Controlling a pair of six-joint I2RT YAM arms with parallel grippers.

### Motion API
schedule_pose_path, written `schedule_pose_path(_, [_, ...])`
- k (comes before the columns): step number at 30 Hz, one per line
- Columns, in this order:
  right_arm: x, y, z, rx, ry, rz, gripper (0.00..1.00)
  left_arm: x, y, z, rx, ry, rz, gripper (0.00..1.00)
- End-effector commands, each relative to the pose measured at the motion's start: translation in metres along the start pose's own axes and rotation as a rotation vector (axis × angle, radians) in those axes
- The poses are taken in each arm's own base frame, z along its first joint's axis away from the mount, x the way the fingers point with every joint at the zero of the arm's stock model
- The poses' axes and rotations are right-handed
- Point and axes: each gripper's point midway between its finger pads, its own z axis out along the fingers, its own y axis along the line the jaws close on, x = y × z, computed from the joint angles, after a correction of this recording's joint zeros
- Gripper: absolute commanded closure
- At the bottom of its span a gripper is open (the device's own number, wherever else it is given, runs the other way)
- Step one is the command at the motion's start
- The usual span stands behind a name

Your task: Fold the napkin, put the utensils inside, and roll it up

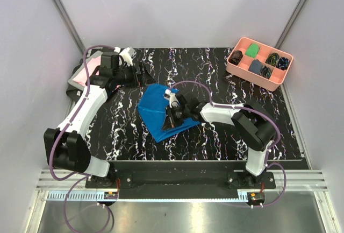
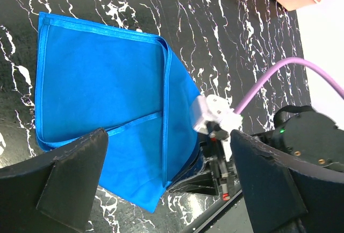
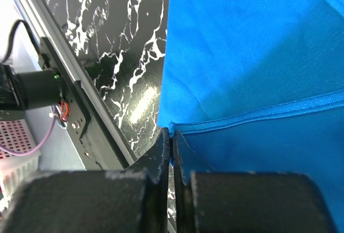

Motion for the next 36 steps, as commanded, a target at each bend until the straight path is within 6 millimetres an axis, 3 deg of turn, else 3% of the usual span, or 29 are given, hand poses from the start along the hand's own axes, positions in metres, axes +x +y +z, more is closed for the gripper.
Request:
schedule_pose_path(1, [0.007, 0.001, 0.009, -0.001, 0.009, -0.054, 0.96, -0.01, -0.009, -0.001, 0.03, -0.043, 0.032, 0.01])
schedule_pose_path(5, [0.012, 0.005, 0.014, -0.016, 0.029, -0.077, 0.86, -0.008, -0.007, 0.001, 0.025, -0.038, 0.032, 0.01])
schedule_pose_path(6, [0.013, 0.009, 0.014, -0.023, 0.032, -0.087, 0.8, -0.008, -0.007, 0.001, 0.026, -0.036, 0.029, 0.01])
schedule_pose_path(7, [0.014, 0.014, 0.014, -0.035, 0.036, -0.1, 0.68, -0.008, -0.008, 0.002, 0.027, -0.035, 0.03, 0.01])
schedule_pose_path(11, [0.008, 0.038, 0.009, -0.093, 0.026, -0.146, 0.47, -0.006, -0.006, 0.004, 0.022, -0.027, 0.027, 0.01])
schedule_pose_path(12, [0.005, 0.044, 0.006, -0.109, 0.021, -0.155, 0.46, -0.006, -0.005, 0.005, 0.02, -0.027, 0.026, 0.01])
schedule_pose_path(17, [-0.022, 0.071, -0.019, -0.122, -0.069, -0.215, 0.34, -0.004, -0.004, 0.007, 0.016, -0.022, 0.026, 0.01])
schedule_pose_path(22, [-0.047, 0.064, -0.056, -0.031, -0.146, -0.238, 0.18, 0.001, 0.004, 0.012, -0.025, -0.013, 0.03, 0.01])
schedule_pose_path(25, [-0.067, 0.03, -0.081, 0.034, -0.207, -0.192, 0.1, 0.004, 0.012, 0.016, -0.064, -0.013, 0.002, 0.01])
schedule_pose_path(27, [-0.077, -0.003, -0.097, 0.078, -0.237, -0.125, 0.09, 0.01, 0.015, 0.02, -0.065, -0.03, -0.04, 0.01])
schedule_pose_path(28, [-0.078, -0.015, -0.1, 0.095, -0.238, -0.103, 0.08, 0.014, 0.017, 0.021, -0.063, -0.042, -0.059, 0.01])
schedule_pose_path(29, [-0.078, -0.026, -0.102, 0.114, -0.24, -0.086, 0.08, 0.034, 0.026, 0.022, -0.075, -0.031, -0.093, 0.01])
schedule_pose_path(31, [-0.079, -0.053, -0.107, 0.149, -0.24, -0.042, 0.08, 0.04, 0.027, 0.024, -0.066, -0.064, -0.142, 0.01])
schedule_pose_path(32, [-0.079, -0.063, -0.107, 0.163, -0.239, -0.032, 0.08, 0.056, 0.035, 0.024, -0.086, -0.051, -0.164, 0.01])
schedule_pose_path(36, [-0.07, -0.101, -0.104, 0.215, -0.214, 0.042, 0.09, 0.085, 0.051, 0.021, -0.171, -0.058, -0.181, 0.01])
